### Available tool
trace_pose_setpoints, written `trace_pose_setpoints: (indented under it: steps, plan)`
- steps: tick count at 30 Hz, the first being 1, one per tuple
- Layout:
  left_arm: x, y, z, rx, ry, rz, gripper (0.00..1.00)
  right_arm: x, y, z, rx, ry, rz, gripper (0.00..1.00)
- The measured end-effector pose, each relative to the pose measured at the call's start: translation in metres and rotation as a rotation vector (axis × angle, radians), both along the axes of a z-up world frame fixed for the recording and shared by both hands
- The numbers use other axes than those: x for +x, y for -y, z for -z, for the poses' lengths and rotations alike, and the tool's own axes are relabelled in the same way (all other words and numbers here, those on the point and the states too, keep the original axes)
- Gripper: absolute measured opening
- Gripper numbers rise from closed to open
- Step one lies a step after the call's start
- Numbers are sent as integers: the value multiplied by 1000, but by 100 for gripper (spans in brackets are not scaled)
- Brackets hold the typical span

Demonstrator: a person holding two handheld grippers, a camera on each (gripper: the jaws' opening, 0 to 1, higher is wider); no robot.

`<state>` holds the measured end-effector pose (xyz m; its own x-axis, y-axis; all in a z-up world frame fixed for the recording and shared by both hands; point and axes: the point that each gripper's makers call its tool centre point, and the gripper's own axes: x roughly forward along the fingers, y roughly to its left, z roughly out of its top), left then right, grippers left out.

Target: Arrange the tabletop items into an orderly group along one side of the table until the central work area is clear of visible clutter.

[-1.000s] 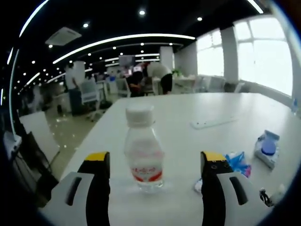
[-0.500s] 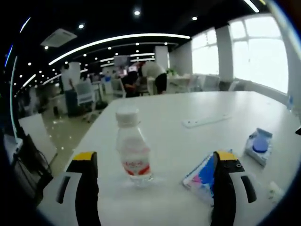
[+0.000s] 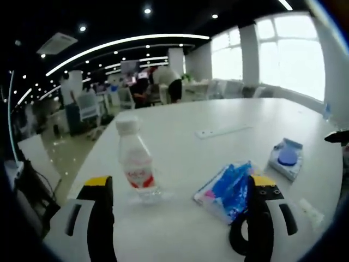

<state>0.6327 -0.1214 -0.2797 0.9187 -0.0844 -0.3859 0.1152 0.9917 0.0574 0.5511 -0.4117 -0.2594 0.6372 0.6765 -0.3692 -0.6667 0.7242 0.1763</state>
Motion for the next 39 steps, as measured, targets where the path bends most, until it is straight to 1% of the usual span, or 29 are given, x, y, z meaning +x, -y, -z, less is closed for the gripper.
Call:
trace_pose_setpoints:
  steps: [3, 8, 13, 18, 22, 25, 28, 31, 34, 39]
  plan:
    - [-3, 2, 1, 9, -5, 8, 99, 4, -6, -2, 19, -1, -3, 100]
    - [-9, 9, 3, -9, -13, 21, 99, 9, -16, -2, 29, -3, -6, 100]
    - [-15, 17, 5, -6, -22, 56, 99, 11, -25, -1, 48, -13, -12, 99]
    - [-22, 27, 11, -6, -39, 96, 99, 16, -33, 3, 57, -24, -21, 99]
    - [-24, 31, 19, -5, -63, 103, 96, 23, -40, 4, 81, -30, -21, 99]
    - [-23, 36, 22, -9, -62, 114, 94, 30, -46, 5, 101, -30, -20, 99]
    - [-19, 40, 29, -14, -73, 119, 90, 36, -53, 9, 107, -31, -29, 99]
    - [-16, 43, 37, -12, -85, 122, 87, 41, -58, 13, 116, -33, -34, 99]
    - [-10, 43, 47, -9, -103, 124, 83, 44, -61, 18, 103, -32, -43, 96]
    - [-7, 42, 62, -21, -133, 117, 70, 46, -61, 25, 93, -41, -47, 95]
